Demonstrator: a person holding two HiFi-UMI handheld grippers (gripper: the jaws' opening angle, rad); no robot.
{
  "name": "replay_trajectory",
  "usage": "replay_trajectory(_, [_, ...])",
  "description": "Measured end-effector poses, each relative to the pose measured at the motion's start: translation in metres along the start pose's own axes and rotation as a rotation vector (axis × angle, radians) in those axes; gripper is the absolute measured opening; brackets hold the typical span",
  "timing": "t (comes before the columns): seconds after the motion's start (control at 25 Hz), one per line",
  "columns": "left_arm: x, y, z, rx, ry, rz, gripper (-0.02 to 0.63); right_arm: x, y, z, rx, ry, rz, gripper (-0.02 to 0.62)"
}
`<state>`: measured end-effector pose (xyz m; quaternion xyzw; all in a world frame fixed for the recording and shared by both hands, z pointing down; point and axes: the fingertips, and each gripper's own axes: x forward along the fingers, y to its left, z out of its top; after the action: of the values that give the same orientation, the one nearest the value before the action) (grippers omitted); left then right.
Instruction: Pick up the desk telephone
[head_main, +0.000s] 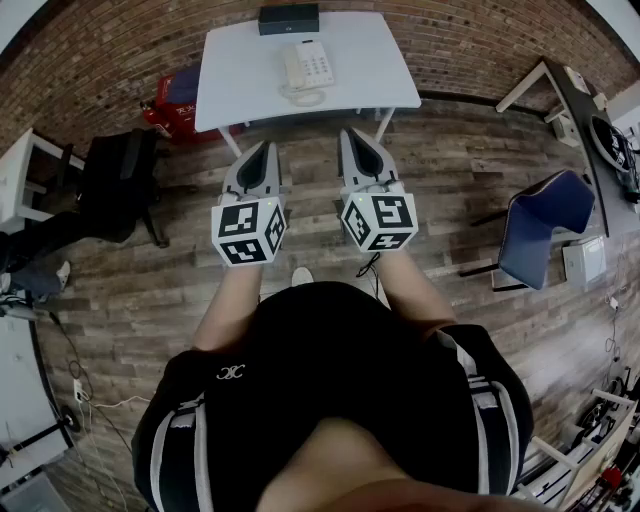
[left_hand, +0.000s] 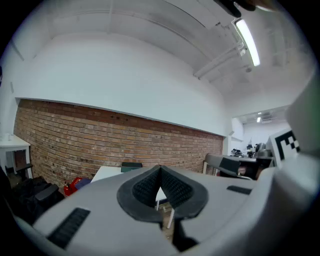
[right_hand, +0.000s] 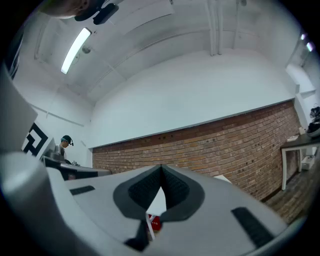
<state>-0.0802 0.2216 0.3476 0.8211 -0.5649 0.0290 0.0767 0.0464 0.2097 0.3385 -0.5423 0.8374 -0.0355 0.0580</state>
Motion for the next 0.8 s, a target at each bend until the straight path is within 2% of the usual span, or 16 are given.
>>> replay_trajectory(0.36, [0.004,0.005,0.002,-0.009,0.012,0.012,0.002,0.003,-0.001,0.009,0.044,-0.037,-0.001,-0.002])
replay_trajectory(0.8, [0.021,0.014,0.006,-0.012,0.011,-0.017,0.002,0.022,0.006,0.005,-0.013,-0.028,-0.004,-0.002])
